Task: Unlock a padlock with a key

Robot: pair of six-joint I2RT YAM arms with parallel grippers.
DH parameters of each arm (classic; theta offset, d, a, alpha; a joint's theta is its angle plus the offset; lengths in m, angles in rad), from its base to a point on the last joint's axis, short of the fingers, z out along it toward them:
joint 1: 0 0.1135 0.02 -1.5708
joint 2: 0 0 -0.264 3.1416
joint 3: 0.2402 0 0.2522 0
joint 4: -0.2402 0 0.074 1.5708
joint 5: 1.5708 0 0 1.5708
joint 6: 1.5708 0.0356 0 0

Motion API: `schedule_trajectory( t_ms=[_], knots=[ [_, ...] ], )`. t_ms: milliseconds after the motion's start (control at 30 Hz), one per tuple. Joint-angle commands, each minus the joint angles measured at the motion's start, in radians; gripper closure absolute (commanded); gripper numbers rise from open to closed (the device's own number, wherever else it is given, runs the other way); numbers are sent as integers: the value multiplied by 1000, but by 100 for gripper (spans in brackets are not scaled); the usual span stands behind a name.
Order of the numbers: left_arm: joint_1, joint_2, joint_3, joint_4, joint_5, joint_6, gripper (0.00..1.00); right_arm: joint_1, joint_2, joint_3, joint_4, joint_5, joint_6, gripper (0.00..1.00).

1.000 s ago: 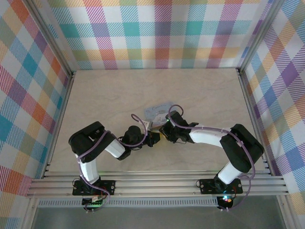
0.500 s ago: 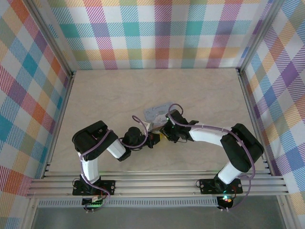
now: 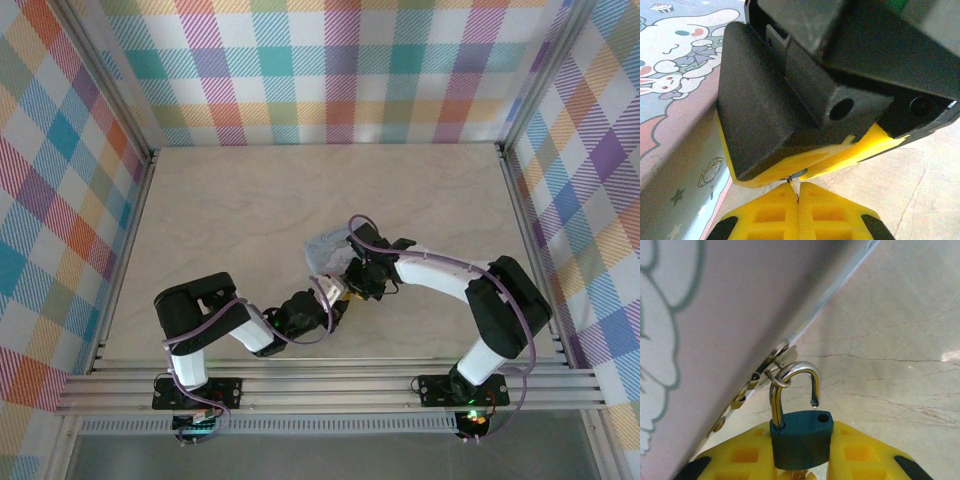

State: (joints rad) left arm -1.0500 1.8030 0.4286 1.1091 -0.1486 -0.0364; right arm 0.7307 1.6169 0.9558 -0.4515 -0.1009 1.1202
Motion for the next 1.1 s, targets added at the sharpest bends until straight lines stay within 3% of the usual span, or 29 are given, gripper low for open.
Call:
schedule_trajectory(
  t_ms=[0, 133, 267, 533, 733, 1067],
  knots=[
    [27, -19, -6, -38, 31, -18, 100, 35, -58, 49, -30, -121, -53, 66],
    [61, -32, -18, -26, 64, -107, 100, 35, -134, 31, -54, -55, -62, 49],
    [88, -34, -26, -1, 105, -185, 100, 33, -214, -18, -31, -1, -47, 40],
    [192, -55, -21, -5, 245, -457, 100, 21, -352, -221, 160, 50, 46, 45],
    [216, -54, -1, -36, 302, -641, 100, 9, -380, -356, 340, 69, 148, 47],
    [217, 79, -1, 174, 351, -935, 100, 1, -306, -445, 599, 95, 247, 43]
  ],
)
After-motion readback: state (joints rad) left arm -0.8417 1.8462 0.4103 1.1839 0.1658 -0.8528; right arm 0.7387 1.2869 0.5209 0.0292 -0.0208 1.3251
